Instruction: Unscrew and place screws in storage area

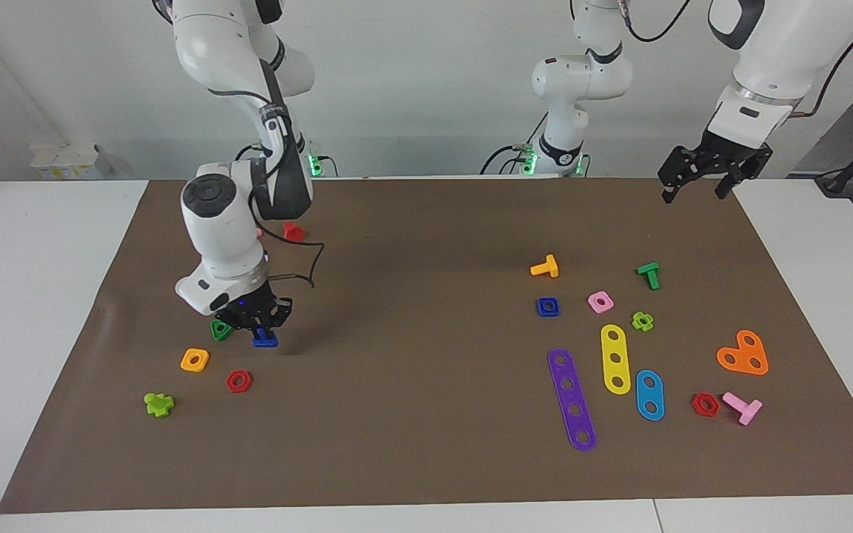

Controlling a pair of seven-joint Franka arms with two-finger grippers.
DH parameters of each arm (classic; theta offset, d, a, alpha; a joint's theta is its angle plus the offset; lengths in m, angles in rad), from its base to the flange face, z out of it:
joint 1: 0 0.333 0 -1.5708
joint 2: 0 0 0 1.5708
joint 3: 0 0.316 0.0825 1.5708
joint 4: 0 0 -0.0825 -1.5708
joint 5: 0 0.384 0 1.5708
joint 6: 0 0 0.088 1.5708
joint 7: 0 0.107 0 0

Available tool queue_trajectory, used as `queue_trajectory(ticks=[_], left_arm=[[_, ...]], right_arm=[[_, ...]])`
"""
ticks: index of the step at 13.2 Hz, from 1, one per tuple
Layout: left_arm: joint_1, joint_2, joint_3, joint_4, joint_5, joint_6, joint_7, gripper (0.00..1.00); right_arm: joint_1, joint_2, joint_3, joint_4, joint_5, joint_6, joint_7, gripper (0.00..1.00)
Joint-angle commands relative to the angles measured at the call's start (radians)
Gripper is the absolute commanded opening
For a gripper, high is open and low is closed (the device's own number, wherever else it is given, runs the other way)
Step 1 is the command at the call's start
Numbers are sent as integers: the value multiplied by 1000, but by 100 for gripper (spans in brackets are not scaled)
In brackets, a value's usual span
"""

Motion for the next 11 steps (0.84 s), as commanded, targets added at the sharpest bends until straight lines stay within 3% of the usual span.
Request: queue_trajectory(ticks=[1,5,6,7,11], left_arm=[[-2,-25,6,-23,24,-18,-13,100],[-3,-25,6,-23,24,-18,-13,100],[-2,-25,8,-23,24,-17,-13,100],[-2,-25,8,-23,24,-18,-13,100],[-2,-25,8,-23,24,-17,-13,100]], right_arm=[[-59,-57,23,-178,34,145,-96,0],[-62,-57,21,-214,38,181,-119,0],[-65,-56,20,-217,38,181,-122,22],[-65,-56,20,-215,40,178,-118,99],[-55,-91,18,-126,40,103,-19,100]])
